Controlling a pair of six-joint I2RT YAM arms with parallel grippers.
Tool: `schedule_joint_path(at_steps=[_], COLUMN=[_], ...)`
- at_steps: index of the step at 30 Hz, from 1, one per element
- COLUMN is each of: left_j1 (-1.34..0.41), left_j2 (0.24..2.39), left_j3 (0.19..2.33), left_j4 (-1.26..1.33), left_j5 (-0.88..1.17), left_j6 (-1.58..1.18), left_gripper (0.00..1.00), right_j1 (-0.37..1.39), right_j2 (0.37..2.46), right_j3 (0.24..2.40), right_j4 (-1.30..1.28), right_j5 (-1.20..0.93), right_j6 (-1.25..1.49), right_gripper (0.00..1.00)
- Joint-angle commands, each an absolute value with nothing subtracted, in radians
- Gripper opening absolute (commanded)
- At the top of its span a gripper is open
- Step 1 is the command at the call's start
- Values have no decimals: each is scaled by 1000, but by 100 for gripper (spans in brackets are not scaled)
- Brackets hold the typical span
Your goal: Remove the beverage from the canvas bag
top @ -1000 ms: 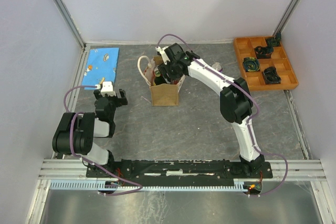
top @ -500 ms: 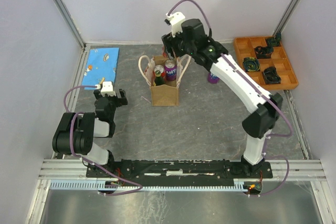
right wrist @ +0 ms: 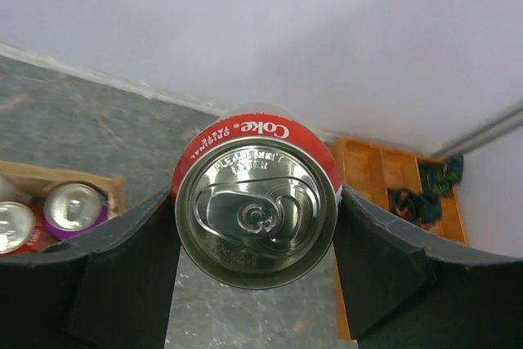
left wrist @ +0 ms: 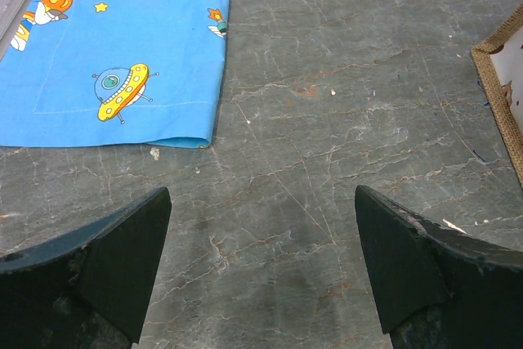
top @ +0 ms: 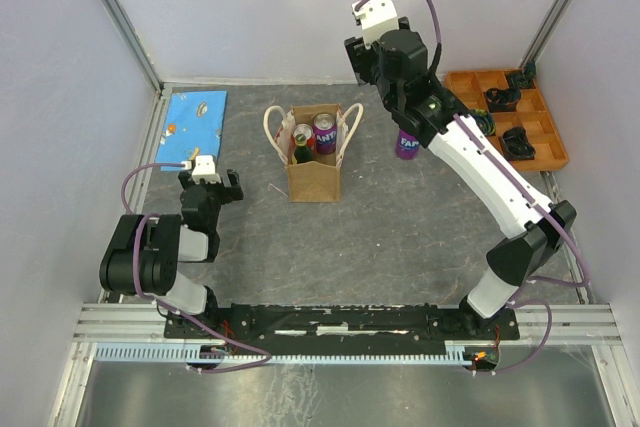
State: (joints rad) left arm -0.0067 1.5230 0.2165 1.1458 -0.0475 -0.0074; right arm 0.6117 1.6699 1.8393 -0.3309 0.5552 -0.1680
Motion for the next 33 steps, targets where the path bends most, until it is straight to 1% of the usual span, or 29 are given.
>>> schedule_joint_path(at_steps=[1, 7, 11, 18, 33], left_j1=[-7, -7, -7, -7, -6], left_j2=[1522, 1521, 1521, 1521, 1521], left_j3=[237, 238, 239, 238, 238], left_j4=[1175, 1175, 1174, 1174, 1174], left_j5=[-49, -50, -49, -49, -49], left_j6=[-15, -15, -15, -15, -15], left_gripper=[99, 99, 99, 99, 99], right_j1=[545, 463, 461, 463, 463], right_j2=[1627, 1645, 1677, 1754, 1898], right_j3=[1809, 1773, 1751, 1764, 1711], right_j4=[-287, -401, -439, -505, -498], right_j5=[628, 457, 331, 188, 159], right_j6=[-95, 42, 79, 95, 106], right_gripper=[0, 0, 0, 0, 0])
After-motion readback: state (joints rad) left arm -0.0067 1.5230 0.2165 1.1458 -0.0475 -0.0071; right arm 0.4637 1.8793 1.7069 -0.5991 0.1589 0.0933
